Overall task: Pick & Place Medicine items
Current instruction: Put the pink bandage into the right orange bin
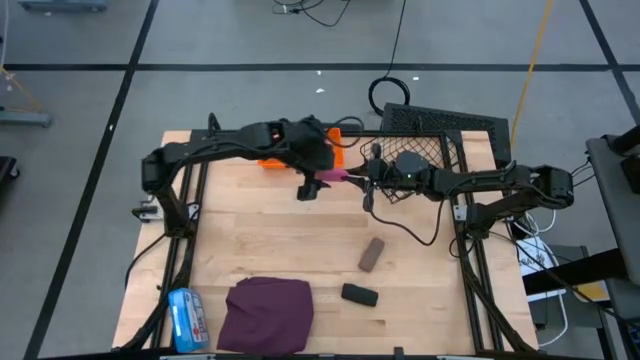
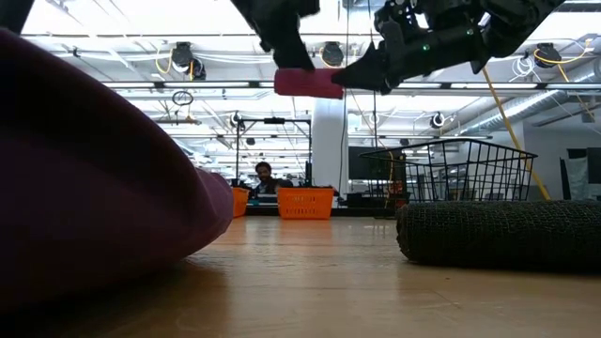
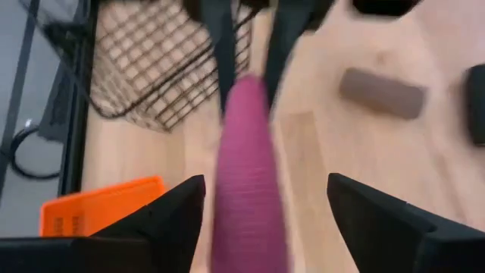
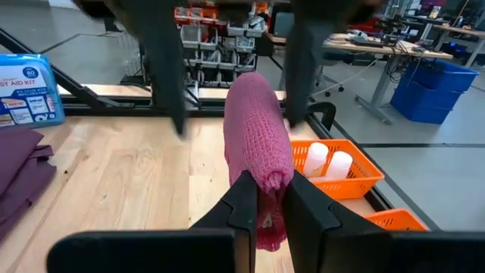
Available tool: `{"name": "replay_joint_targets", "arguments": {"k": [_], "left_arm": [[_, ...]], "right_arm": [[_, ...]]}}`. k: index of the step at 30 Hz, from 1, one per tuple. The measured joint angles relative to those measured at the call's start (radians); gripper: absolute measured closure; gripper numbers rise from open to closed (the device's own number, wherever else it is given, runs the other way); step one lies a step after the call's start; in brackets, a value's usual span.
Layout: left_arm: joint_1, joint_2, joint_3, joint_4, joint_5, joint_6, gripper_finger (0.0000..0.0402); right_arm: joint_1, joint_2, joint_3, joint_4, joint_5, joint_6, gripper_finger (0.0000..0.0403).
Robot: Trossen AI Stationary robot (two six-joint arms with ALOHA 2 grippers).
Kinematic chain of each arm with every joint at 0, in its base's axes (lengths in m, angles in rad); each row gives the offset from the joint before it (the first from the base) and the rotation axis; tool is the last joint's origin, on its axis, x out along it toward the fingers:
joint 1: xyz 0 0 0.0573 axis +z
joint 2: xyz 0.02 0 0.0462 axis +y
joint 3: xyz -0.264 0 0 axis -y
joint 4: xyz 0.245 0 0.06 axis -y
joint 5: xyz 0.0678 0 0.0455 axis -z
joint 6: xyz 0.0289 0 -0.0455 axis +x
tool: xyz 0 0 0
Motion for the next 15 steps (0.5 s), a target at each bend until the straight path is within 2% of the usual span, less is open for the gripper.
{"name": "replay_joint_targets", "arguments": {"k": [5,8,13,15], "left_arm": [[0.010,0.024,0.002,-0.001,-0.031,-0.012,0.0163],[0.015,0.029,0.003,0.000,-0.030,-0.028,0.0216],[0.023,0.029,0.003,0.002,-0.026,-0.025,0.0332],[0.040,0.029,0.001,0.008,-0.017,-0.040,0.0336]], "right_arm": [[0.000,0.000,0.000,-0.009,0.000,0.000,0.0373],[0.000,0.000,0.000,-0.013,0.001,-0.001,0.0373],[0.000,-0.001,0.000,-0.022,0.001,-0.004,0.0373],[0.000,-0.001,0.000,-0.025,0.011,-0.003,0.0366]]}}
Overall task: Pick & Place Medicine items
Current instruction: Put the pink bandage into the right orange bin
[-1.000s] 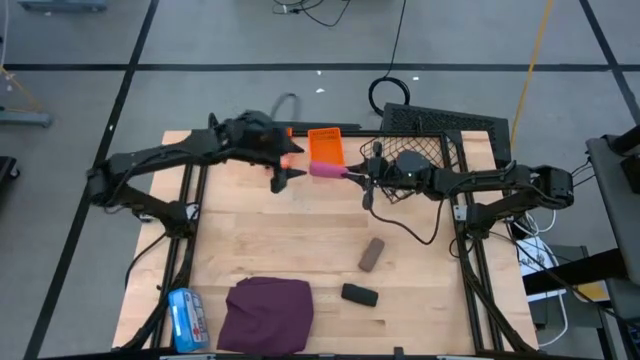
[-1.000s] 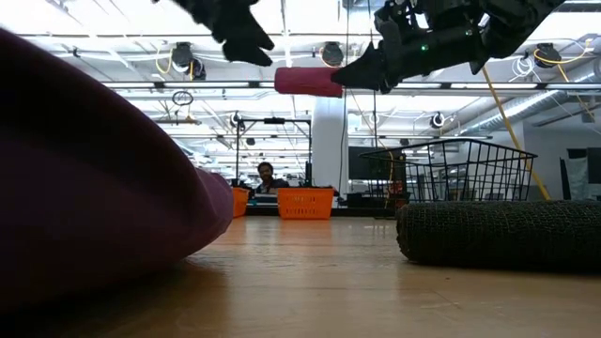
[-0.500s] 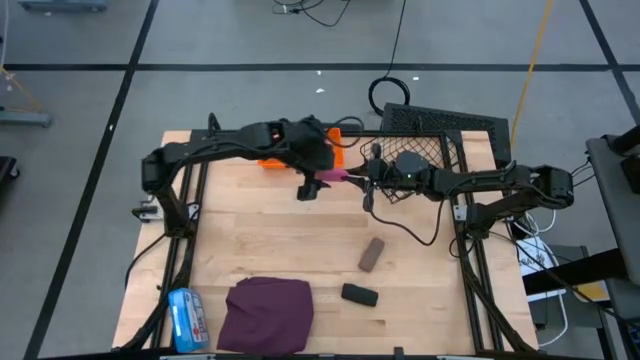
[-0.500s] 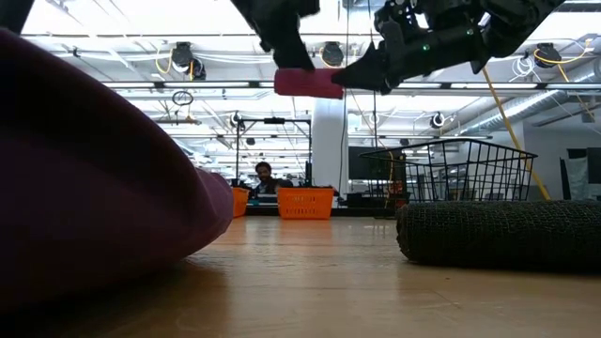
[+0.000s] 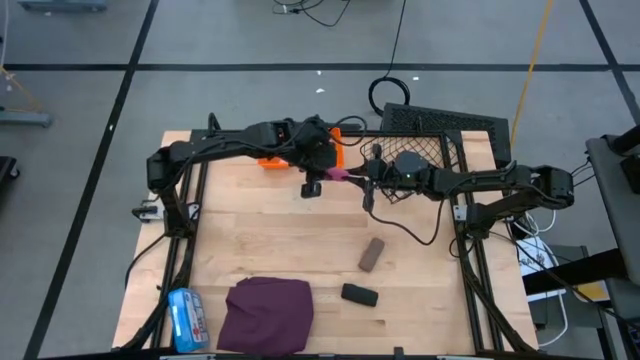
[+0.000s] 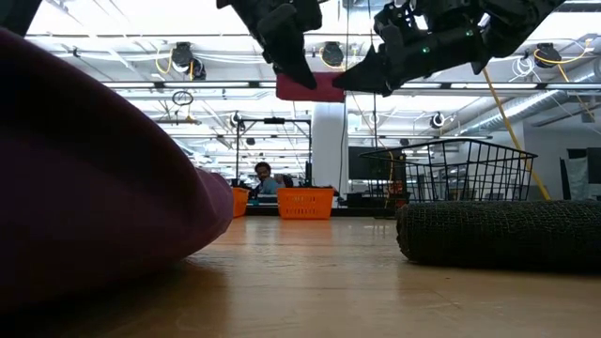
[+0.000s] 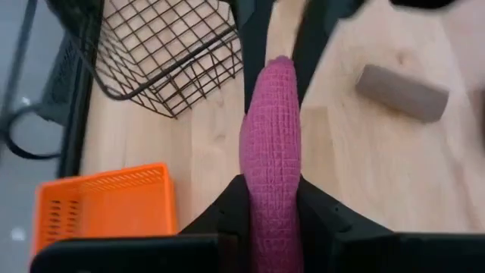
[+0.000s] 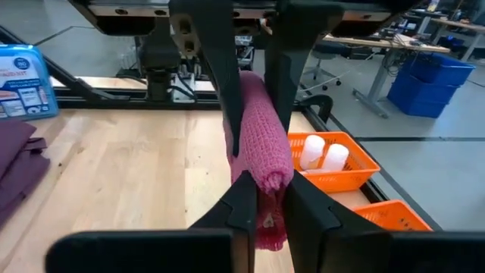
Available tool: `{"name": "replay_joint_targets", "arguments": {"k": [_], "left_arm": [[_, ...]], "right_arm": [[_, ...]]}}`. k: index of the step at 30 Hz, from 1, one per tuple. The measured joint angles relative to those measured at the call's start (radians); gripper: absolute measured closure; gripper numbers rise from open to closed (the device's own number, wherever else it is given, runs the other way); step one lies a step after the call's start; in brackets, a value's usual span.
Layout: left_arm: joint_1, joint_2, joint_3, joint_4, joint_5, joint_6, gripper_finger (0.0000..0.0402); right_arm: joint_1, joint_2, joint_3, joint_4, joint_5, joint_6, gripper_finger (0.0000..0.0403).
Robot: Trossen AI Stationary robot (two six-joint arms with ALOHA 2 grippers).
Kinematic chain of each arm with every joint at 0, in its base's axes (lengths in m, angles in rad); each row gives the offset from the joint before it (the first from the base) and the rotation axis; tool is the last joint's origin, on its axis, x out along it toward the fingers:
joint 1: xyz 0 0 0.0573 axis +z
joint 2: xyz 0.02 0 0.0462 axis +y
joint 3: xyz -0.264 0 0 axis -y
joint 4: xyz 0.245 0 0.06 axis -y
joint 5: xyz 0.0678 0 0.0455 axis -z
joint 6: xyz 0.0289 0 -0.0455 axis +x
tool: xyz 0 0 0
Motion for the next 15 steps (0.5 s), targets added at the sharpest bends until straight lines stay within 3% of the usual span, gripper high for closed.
{"name": "replay_joint_targets", "arguments": {"k": [3,7,11,15], "left_arm": [[0.055,-0.005,-0.050,0.114,0.091,-0.125,0.0336],[0.148,-0.022,-0.190,0.420,0.189,-0.338,0.0336],[0.227,-0.021,-0.368,0.718,0.054,-0.602,0.0336],[0.235,-0.021,-0.524,0.949,-0.073,-0.791,0.0336]], "right_arm": [[-0.001,-0.027,0.000,-0.022,0.067,0.000,0.0319],[-0.003,-0.069,0.002,-0.059,0.222,-0.014,0.0251],[0.003,-0.113,-0.001,-0.130,0.281,-0.022,0.0209],[-0.002,-0.151,-0.001,-0.150,0.308,-0.037,0.0193]]}}
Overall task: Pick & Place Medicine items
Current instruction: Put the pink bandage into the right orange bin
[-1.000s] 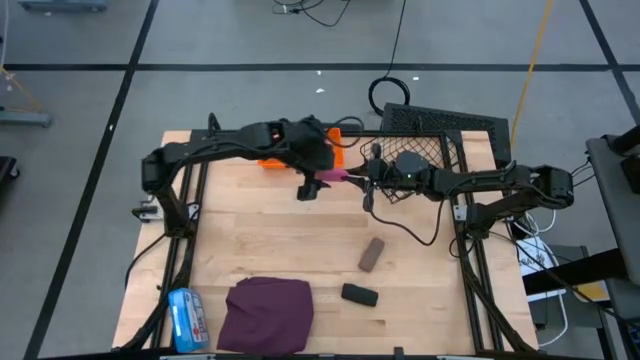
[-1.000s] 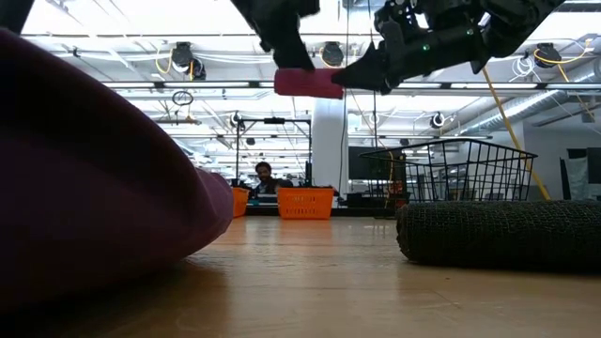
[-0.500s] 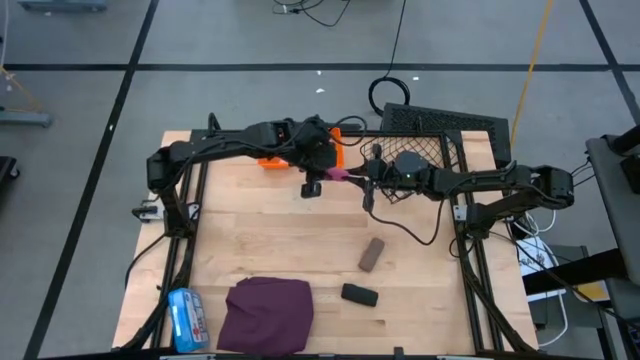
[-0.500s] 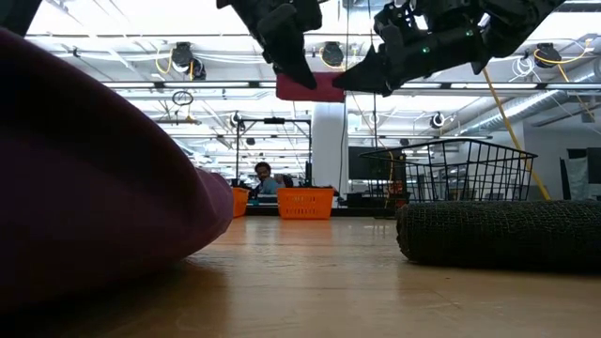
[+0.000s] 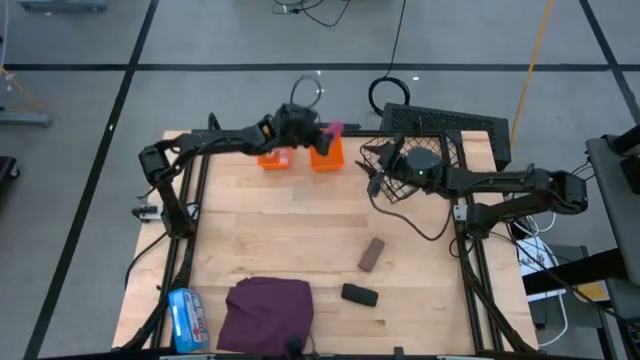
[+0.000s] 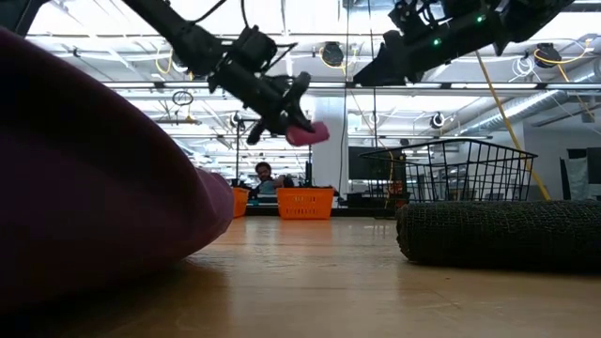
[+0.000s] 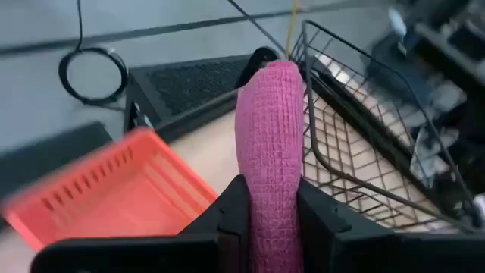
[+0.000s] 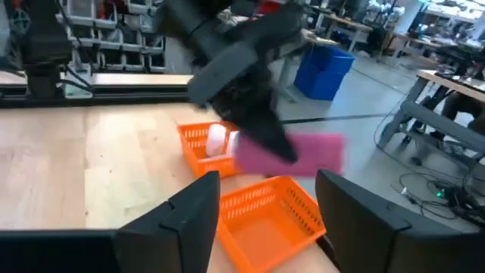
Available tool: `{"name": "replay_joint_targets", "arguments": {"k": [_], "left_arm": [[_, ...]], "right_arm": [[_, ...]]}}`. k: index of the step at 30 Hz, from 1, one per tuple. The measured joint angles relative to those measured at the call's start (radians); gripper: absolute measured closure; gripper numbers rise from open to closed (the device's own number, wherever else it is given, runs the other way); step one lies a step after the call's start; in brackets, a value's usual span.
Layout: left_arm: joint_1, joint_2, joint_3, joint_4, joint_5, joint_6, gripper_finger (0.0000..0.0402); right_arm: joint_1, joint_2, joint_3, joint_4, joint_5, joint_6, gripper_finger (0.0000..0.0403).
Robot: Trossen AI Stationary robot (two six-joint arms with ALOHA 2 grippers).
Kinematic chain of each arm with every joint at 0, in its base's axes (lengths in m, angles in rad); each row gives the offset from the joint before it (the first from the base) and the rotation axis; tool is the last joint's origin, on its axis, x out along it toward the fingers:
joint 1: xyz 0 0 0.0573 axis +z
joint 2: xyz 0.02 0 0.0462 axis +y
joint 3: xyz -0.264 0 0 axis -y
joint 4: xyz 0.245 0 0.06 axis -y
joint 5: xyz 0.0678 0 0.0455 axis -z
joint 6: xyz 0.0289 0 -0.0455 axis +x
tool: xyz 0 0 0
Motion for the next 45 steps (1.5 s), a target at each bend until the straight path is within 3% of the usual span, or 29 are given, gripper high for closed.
{"name": "replay_joint_targets", "arguments": {"k": [2,6,12,17,23,26,45], "left_arm": [[-0.006,0.001,-0.059,0.091,-0.039,-0.082,0.0336],[-0.028,0.006,-0.116,0.189,-0.225,-0.177,0.0336],[-0.068,0.033,-0.120,0.245,-0.326,-0.251,0.0335],[-0.093,0.096,-0.118,0.269,-0.401,-0.360,0.0308],[-0.100,0.196,-0.100,0.360,-0.358,-0.446,0.0312],[-0.103,0.222,-0.092,0.362,-0.384,-0.449,0.0309],[-0.105,0.217,-0.090,0.384,-0.409,-0.481,0.0208]], "right_arm": [[0.002,-0.010,0.000,-0.003,-0.004,-0.016,0.0191],[0.001,-0.027,0.000,-0.011,-0.002,-0.023,0.0194],[0.002,-0.029,0.000,-0.021,-0.002,-0.046,0.0207],[0.001,-0.029,0.000,-0.011,-0.001,-0.045,0.0215],[0.002,-0.029,0.000,-0.006,-0.001,-0.045,0.0218],[0.002,-0.029,0.000,-0.005,-0.001,-0.039,0.0218],[0.002,-0.029,0.000,-0.013,-0.003,-0.026,0.0224]]}}
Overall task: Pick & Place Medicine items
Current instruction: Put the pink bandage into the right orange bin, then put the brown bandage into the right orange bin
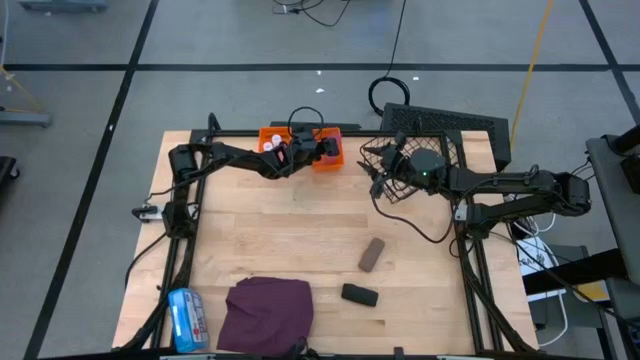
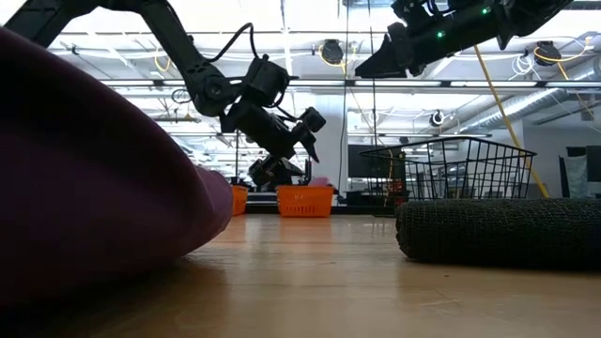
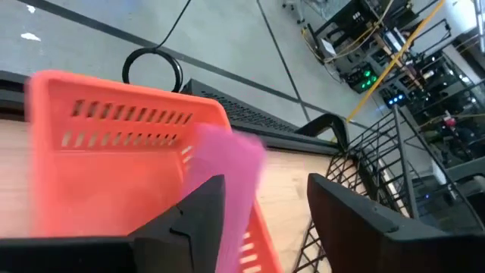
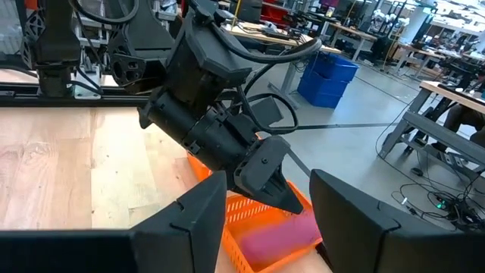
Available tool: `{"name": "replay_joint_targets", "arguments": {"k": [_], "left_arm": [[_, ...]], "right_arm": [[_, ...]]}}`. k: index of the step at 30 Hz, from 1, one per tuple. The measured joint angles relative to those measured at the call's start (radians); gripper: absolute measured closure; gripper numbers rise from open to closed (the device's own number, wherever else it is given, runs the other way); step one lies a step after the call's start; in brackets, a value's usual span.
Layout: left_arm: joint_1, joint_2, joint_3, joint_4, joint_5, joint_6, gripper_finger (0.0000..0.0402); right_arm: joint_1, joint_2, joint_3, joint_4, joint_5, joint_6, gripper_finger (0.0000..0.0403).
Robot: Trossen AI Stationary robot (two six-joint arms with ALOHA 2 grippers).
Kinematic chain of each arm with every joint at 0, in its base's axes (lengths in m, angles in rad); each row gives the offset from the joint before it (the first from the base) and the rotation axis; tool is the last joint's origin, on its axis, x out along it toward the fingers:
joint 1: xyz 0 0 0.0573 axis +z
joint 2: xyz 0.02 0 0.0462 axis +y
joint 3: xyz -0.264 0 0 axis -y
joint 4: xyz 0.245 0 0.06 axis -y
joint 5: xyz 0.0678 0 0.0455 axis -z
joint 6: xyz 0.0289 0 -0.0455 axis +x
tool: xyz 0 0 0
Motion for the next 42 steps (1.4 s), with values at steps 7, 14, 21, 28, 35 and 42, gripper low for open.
{"name": "replay_joint_targets", "arguments": {"k": [7,14,21,28,35,42], "left_arm": [[-0.005,0.000,0.000,0.002,-0.012,-0.005,0.0193],[0.005,-0.029,-0.001,0.029,0.118,0.163,0.0192],[-0.007,-0.184,-0.001,0.026,0.337,0.497,0.0192],[-0.070,-0.359,0.000,-0.001,0.417,0.690,0.0192],[-0.131,-0.466,0.000,-0.056,0.436,0.812,0.0192],[-0.169,-0.480,0.000,-0.117,0.435,0.818,0.0192]], "right_arm": [[0.000,0.000,0.000,-0.007,0.000,0.000,0.0223],[0.004,-0.003,0.000,-0.043,0.000,0.000,0.0226],[0.086,-0.058,-0.001,-0.140,-0.001,-0.024,0.0223],[0.209,-0.074,0.000,-0.315,-0.270,-0.035,0.0231],[0.355,0.021,-0.090,-0.346,-0.312,-0.037,0.0225],[0.464,0.122,-0.177,-0.334,-0.175,-0.082,0.0197]]}}
